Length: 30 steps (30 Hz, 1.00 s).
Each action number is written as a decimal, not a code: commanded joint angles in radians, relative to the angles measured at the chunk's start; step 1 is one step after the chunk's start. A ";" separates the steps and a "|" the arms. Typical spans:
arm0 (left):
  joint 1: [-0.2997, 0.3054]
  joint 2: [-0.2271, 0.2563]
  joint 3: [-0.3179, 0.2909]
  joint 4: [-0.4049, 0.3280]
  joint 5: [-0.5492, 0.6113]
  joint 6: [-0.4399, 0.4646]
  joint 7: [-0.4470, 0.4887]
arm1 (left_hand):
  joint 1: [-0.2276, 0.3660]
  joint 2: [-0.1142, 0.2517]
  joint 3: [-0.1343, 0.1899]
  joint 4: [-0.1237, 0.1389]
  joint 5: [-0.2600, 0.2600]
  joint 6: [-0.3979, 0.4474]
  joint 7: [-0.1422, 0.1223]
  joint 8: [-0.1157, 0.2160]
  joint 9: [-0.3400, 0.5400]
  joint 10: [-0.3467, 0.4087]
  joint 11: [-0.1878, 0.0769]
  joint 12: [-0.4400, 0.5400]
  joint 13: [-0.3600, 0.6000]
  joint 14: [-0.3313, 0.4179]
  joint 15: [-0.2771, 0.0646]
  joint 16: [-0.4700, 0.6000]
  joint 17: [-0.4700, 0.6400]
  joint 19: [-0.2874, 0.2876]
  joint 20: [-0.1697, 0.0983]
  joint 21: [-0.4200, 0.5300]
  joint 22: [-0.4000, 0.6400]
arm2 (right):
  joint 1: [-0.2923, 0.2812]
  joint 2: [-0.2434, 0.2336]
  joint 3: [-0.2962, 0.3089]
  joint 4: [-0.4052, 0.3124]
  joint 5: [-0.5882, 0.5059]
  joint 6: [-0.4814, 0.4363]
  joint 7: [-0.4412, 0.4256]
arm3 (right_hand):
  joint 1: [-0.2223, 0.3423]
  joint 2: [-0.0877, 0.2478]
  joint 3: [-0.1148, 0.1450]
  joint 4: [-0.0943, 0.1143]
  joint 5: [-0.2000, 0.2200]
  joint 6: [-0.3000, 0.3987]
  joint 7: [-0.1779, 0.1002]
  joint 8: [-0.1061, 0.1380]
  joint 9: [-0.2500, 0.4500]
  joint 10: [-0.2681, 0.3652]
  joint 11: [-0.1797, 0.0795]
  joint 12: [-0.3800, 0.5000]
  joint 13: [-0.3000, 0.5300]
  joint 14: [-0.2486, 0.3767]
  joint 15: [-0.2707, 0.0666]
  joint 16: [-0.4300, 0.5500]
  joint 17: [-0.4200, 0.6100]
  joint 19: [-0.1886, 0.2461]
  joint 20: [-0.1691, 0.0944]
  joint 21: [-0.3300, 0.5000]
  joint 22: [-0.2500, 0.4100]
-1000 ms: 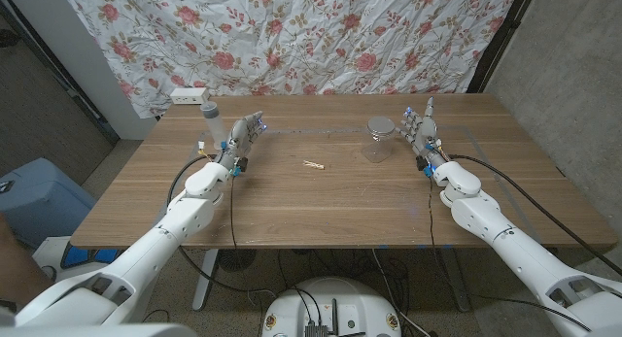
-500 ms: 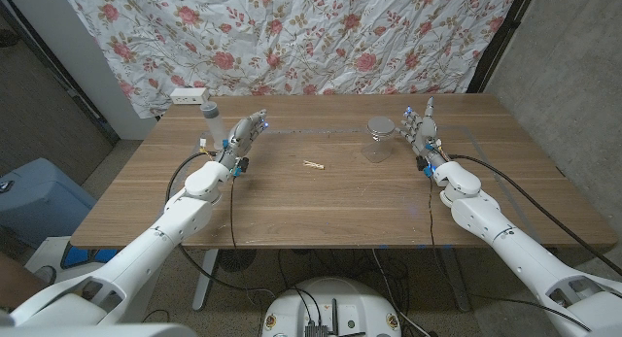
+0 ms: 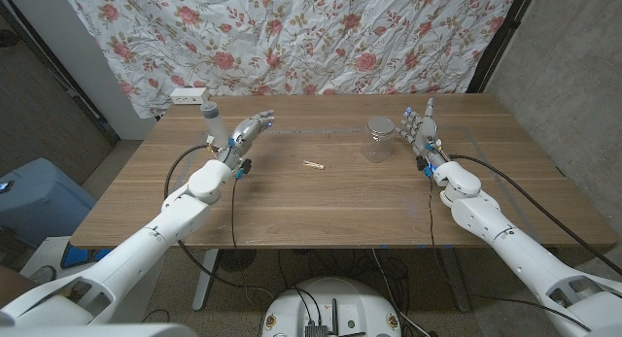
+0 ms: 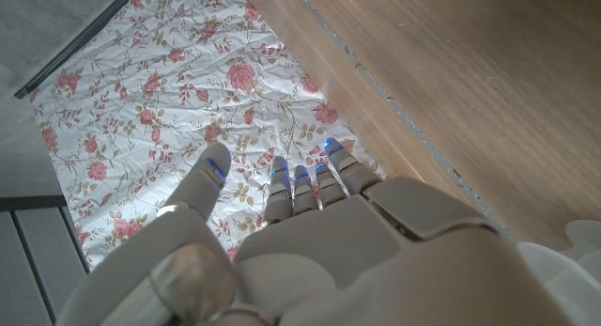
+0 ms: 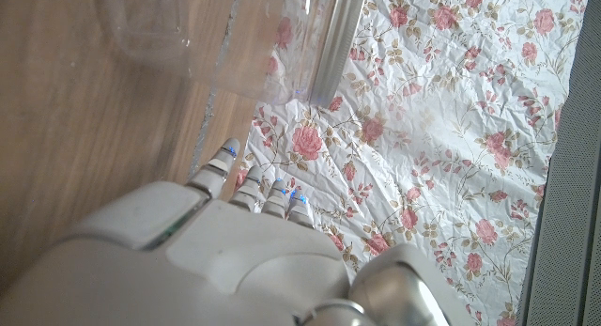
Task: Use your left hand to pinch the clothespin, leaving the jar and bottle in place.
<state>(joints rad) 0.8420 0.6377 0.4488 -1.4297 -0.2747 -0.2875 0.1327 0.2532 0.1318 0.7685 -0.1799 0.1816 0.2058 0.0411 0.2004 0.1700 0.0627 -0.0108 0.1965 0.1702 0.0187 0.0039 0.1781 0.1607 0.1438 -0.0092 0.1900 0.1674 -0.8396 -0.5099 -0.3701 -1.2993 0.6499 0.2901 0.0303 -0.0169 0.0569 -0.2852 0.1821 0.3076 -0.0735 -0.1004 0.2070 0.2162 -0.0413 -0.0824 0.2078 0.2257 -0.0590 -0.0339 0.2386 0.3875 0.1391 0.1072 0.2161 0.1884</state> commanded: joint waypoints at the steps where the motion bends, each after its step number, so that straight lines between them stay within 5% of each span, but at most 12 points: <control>1: -0.031 0.041 0.044 -0.014 0.205 -0.002 0.067 | 0.031 -0.007 -0.004 -0.007 0.003 0.034 -0.014 0.009 0.004 0.031 -0.016 0.012 0.005 0.034 0.003 0.007 0.005 0.025 0.033 0.006 0.002 | 0.000 0.000 0.000 0.001 0.000 0.000 0.000 | 0.000 0.072 -0.005 0.000 0.006 -0.002 -0.008 0.006 0.002 0.002 -0.007 0.007 0.002 -0.010 -0.035 0.006 0.003 0.006 -0.003 0.004 0.005; 17: -0.064 0.104 0.097 -0.089 0.431 0.057 0.078 | 0.136 -0.059 -0.010 -0.019 0.005 0.144 -0.075 0.033 0.007 0.114 -0.075 0.016 0.008 0.104 -0.017 0.005 0.006 0.056 0.048 0.003 0.001 | 0.000 0.000 0.000 0.000 0.000 0.000 0.000 | 0.000 0.072 -0.005 0.000 0.006 -0.002 -0.008 0.006 0.002 0.002 -0.008 0.007 0.002 -0.009 -0.034 0.006 0.003 0.007 -0.002 0.004 0.005; 30: -0.086 0.168 0.139 -0.205 0.636 0.172 0.047 | 0.230 -0.138 -0.025 -0.018 0.006 0.225 -0.121 0.045 0.008 0.087 -0.101 -0.003 0.009 0.082 -0.023 -0.003 0.007 0.037 0.022 -0.007 0.001 | 0.000 0.000 0.000 0.001 0.000 0.000 0.000 | 0.000 0.072 -0.005 0.000 0.006 -0.002 -0.009 0.006 0.002 0.002 -0.007 0.007 0.002 -0.009 -0.034 0.006 0.003 0.007 -0.003 0.004 0.005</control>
<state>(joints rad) 0.7736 0.7563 0.5528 -1.5469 0.1961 -0.2028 0.1972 0.4566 0.0049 0.7504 -0.1979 0.1816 0.4038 -0.0716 0.2362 0.1749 0.1515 -0.1002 0.1958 0.1747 0.1042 -0.0172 0.1770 0.1655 0.1891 0.0151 0.1836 0.1675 -0.8396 -0.5098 -0.3700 -1.2990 0.6500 0.2907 0.0304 -0.0169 0.0569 -0.2852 0.1821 0.3076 -0.0736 -0.1003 0.2070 0.2161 -0.0412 -0.0823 0.2078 0.2256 -0.0590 -0.0339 0.2385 0.3873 0.1390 0.1071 0.2161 0.1883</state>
